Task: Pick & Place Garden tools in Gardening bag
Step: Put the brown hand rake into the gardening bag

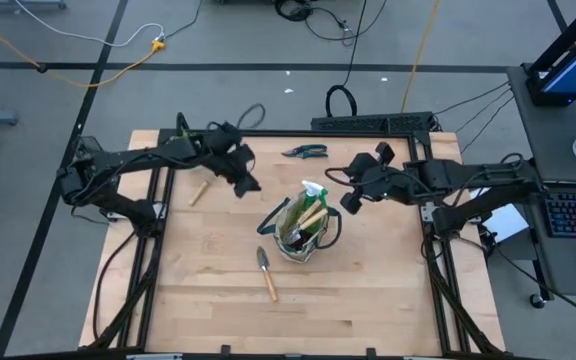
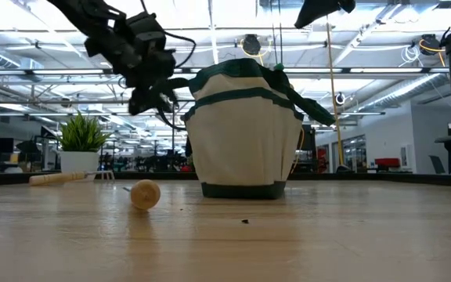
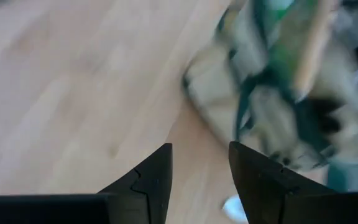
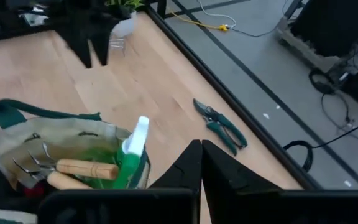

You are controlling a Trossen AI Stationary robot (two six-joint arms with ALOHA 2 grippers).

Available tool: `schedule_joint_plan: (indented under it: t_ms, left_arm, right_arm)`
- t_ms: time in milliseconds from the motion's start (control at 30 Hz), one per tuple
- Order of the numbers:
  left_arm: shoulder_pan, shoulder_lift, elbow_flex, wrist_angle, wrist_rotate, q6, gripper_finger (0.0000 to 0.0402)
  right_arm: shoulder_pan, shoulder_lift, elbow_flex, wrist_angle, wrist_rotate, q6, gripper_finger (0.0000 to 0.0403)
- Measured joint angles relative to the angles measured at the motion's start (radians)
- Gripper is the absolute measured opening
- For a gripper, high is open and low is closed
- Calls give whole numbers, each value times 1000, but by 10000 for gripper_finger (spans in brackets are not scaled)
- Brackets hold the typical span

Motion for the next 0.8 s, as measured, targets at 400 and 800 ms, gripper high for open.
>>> schedule_joint_plan:
  t_ms: [400,800]
  left_arm:
    - [-174,0,0,-362,-396,-265,161]
    - [-204,0,0,-503,-538,-434,161]
  right_arm:
    - [-2,-236,-296,189,-102,-70,0]
    - [-26,-559,-624,469,-323,-41,0]
